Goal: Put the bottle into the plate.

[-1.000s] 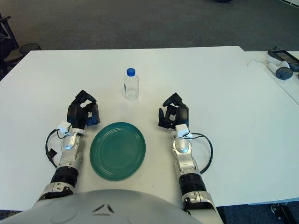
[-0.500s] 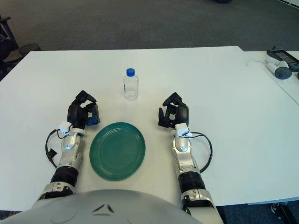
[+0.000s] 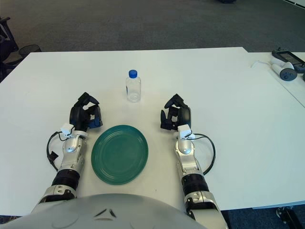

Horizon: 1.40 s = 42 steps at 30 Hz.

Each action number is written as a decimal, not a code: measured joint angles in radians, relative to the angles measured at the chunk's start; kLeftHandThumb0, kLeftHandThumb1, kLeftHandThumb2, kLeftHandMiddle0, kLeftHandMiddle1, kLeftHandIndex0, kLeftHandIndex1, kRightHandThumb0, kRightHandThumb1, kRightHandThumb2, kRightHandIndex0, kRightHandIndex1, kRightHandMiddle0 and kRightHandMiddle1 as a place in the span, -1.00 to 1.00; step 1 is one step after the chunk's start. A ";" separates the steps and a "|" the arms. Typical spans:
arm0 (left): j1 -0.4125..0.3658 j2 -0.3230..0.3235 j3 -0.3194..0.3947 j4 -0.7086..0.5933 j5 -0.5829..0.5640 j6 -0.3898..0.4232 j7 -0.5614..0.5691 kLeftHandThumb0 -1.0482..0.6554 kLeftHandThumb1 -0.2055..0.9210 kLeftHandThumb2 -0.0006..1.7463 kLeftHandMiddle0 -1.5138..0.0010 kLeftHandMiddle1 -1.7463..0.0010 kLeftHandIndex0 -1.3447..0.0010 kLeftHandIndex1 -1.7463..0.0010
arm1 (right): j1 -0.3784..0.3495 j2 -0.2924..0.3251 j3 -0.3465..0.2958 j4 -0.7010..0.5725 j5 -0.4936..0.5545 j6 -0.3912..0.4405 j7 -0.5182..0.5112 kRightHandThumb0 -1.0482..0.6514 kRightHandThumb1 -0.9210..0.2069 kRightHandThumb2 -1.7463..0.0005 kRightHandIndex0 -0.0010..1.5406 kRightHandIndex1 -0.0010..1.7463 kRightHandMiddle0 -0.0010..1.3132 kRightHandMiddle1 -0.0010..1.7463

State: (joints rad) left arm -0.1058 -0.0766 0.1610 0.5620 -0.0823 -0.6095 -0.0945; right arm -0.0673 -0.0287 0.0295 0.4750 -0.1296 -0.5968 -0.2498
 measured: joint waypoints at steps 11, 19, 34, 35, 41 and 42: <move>-0.035 0.047 -0.001 0.023 0.012 0.034 0.016 -0.41 -0.36 0.74 -0.70 -1.00 -0.11 -1.00 | -0.024 0.003 0.000 0.032 0.000 -0.010 -0.002 -0.36 0.25 -0.65 0.61 1.00 0.05 1.00; -0.049 0.076 -0.001 0.054 0.012 0.015 0.016 -0.40 -0.36 0.73 -0.70 -1.00 -0.10 -1.00 | -0.024 0.004 0.000 0.033 0.000 -0.010 0.009 -0.36 0.23 -0.63 0.60 1.00 0.04 1.00; -0.057 0.077 -0.010 0.063 0.014 0.005 0.018 -0.42 -0.40 0.76 -0.69 -1.00 -0.14 -1.00 | -0.170 -0.003 -0.016 0.203 0.001 -0.003 0.010 -0.29 -0.12 -0.34 0.29 1.00 -0.20 1.00; -0.057 0.076 -0.010 0.063 0.014 0.004 0.018 -0.42 -0.40 0.76 -0.69 -1.00 -0.14 -1.00 | -0.192 -0.006 -0.019 0.232 0.001 -0.001 0.011 -0.29 -0.15 -0.31 0.24 1.00 -0.22 1.00; -0.056 0.068 -0.018 0.067 0.013 0.000 0.018 -0.42 -0.40 0.77 -0.69 -1.00 -0.14 -1.00 | -0.325 -0.031 -0.002 0.404 -0.033 0.031 0.009 -0.63 -0.89 0.52 -0.87 0.78 -0.91 0.92; -0.056 0.068 -0.020 0.067 0.013 0.000 0.018 -0.42 -0.40 0.77 -0.69 -1.00 -0.14 -1.00 | -0.349 -0.040 0.002 0.429 -0.043 0.033 0.012 -0.65 -0.91 0.55 -0.90 0.72 -0.93 0.89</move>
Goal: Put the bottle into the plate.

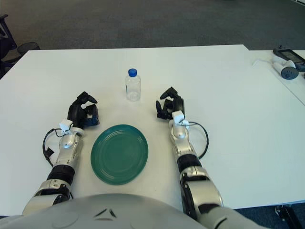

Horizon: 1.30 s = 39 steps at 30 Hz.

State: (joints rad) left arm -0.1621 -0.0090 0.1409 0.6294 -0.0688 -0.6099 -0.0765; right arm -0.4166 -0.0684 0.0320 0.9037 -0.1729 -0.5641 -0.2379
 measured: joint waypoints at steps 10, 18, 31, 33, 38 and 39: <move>0.015 0.000 -0.010 -0.005 0.009 0.001 0.012 -0.42 -0.40 0.76 -0.70 -1.00 -0.14 -1.00 | -0.134 -0.013 0.038 0.100 -0.030 0.102 0.050 -0.89 -1.00 0.63 -1.00 0.09 -1.00 0.34; 0.024 -0.004 -0.015 -0.016 0.016 0.005 0.021 -0.42 -0.39 0.76 -0.69 -1.00 -0.13 -1.00 | -0.233 0.021 0.035 0.202 -0.029 0.138 0.046 -0.86 -1.00 0.68 -1.00 0.03 -1.00 0.31; 0.026 -0.009 -0.022 -0.020 0.017 0.005 0.034 -0.42 -0.41 0.78 -0.69 -1.00 -0.15 -1.00 | -0.258 0.054 0.043 0.227 -0.035 0.147 0.041 -0.81 -1.00 0.66 -1.00 0.07 -1.00 0.44; 0.026 -0.009 -0.023 -0.020 0.017 0.005 0.034 -0.43 -0.41 0.78 -0.69 -1.00 -0.15 -1.00 | -0.258 0.054 0.047 0.225 -0.036 0.147 0.043 -0.80 -1.00 0.63 -1.00 0.09 -1.00 0.46; 0.026 -0.009 -0.023 -0.020 0.017 0.004 0.034 -0.43 -0.42 0.78 -0.70 -1.00 -0.15 -1.00 | -0.257 0.054 0.051 0.215 -0.036 0.153 0.056 -0.77 -1.00 0.60 -1.00 0.08 -1.00 0.47; 0.026 -0.009 -0.023 -0.020 0.017 0.004 0.034 -0.43 -0.42 0.78 -0.70 -1.00 -0.15 -1.00 | -0.256 0.054 0.052 0.213 -0.036 0.155 0.059 -0.77 -1.00 0.60 -1.00 0.08 -1.00 0.47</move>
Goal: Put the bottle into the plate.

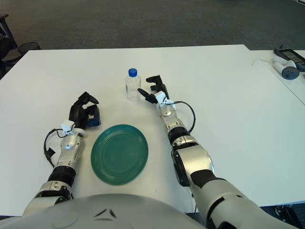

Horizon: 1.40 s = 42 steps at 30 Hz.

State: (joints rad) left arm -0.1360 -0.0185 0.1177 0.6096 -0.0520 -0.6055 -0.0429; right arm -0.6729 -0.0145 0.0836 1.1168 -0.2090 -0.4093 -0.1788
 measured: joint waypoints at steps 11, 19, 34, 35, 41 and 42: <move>0.001 0.000 -0.004 -0.003 0.004 0.003 0.010 -0.43 -0.42 0.78 -0.70 -1.00 -0.15 -1.00 | 0.004 -0.007 0.015 -0.010 -0.009 0.010 0.021 -0.92 -1.00 0.56 -1.00 -0.19 -1.00 0.18; 0.005 -0.003 -0.007 -0.007 0.002 0.003 0.007 -0.43 -0.42 0.78 -0.70 -1.00 -0.15 -1.00 | 0.004 -0.045 0.072 -0.020 -0.057 0.003 0.076 -1.00 -1.00 0.58 -1.00 -0.81 -1.00 -0.77; 0.001 -0.004 -0.007 0.000 -0.008 0.001 -0.003 -0.42 -0.39 0.76 -0.68 -1.00 -0.13 -1.00 | 0.021 -0.079 0.112 -0.034 -0.078 -0.008 0.161 -1.00 -1.00 0.71 -1.00 -1.00 -1.00 -1.00; 0.000 -0.004 -0.007 0.001 -0.009 0.001 -0.003 -0.42 -0.39 0.76 -0.68 -1.00 -0.13 -1.00 | 0.021 -0.079 0.112 -0.034 -0.079 -0.007 0.162 -1.00 -1.00 0.72 -1.00 -1.00 -1.00 -1.00; -0.001 -0.004 -0.007 0.003 -0.011 0.000 -0.011 -0.41 -0.37 0.75 -0.68 -1.00 -0.12 -1.00 | 0.022 -0.082 0.120 -0.036 -0.083 -0.007 0.167 -1.00 -1.00 0.73 -1.00 -1.00 -1.00 -1.00; -0.002 -0.004 -0.007 0.003 -0.011 0.000 -0.013 -0.41 -0.37 0.74 -0.68 -1.00 -0.12 -1.00 | 0.022 -0.083 0.121 -0.036 -0.083 -0.008 0.168 -1.00 -1.00 0.74 -1.00 -1.00 -1.00 -1.00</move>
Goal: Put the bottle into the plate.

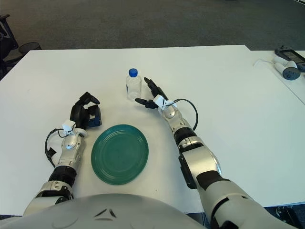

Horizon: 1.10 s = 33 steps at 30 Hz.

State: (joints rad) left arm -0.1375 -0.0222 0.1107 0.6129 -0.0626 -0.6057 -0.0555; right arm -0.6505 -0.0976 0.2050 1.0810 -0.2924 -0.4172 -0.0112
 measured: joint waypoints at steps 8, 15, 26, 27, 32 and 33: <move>0.000 0.000 0.001 0.001 0.000 -0.001 -0.003 -0.41 -0.36 0.73 -0.67 -1.00 -0.11 -1.00 | 0.001 -0.008 0.008 -0.001 0.000 -0.005 0.014 -1.00 -1.00 0.77 -1.00 -1.00 -1.00 -1.00; -0.001 0.000 0.002 0.003 0.000 -0.002 -0.002 -0.40 -0.35 0.73 -0.68 -1.00 -0.10 -1.00 | 0.001 -0.010 0.010 0.000 0.000 -0.006 0.023 -1.00 -1.00 0.83 -1.00 -1.00 -1.00 -1.00; -0.010 -0.002 0.009 0.021 0.000 -0.010 0.002 -0.40 -0.35 0.73 -0.70 -1.00 -0.10 -1.00 | -0.037 0.042 -0.011 0.035 0.009 0.050 -0.045 -1.00 -1.00 0.83 -1.00 -1.00 -1.00 -1.00; -0.012 -0.002 0.009 0.023 0.000 -0.011 0.002 -0.40 -0.36 0.73 -0.70 -1.00 -0.11 -1.00 | -0.044 0.049 -0.014 0.044 0.009 0.057 -0.055 -1.00 -1.00 0.82 -1.00 -1.00 -1.00 -1.00; -0.018 -0.001 0.010 0.032 0.002 -0.015 0.011 -0.40 -0.36 0.73 -0.71 -1.00 -0.11 -1.00 | -0.071 0.082 -0.028 0.077 0.010 0.079 -0.105 -1.00 -1.00 0.76 -0.98 -0.99 -0.99 -0.99; -0.020 -0.001 0.010 0.035 0.003 -0.016 0.014 -0.40 -0.36 0.73 -0.71 -1.00 -0.11 -1.00 | -0.075 0.089 -0.032 0.084 0.010 0.083 -0.116 -1.00 -1.00 0.75 -0.97 -0.99 -0.98 -0.99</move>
State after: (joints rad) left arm -0.1577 -0.0235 0.1211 0.6480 -0.0600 -0.6212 -0.0417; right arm -0.7259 -0.0085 0.1730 1.1649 -0.2826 -0.3339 -0.1272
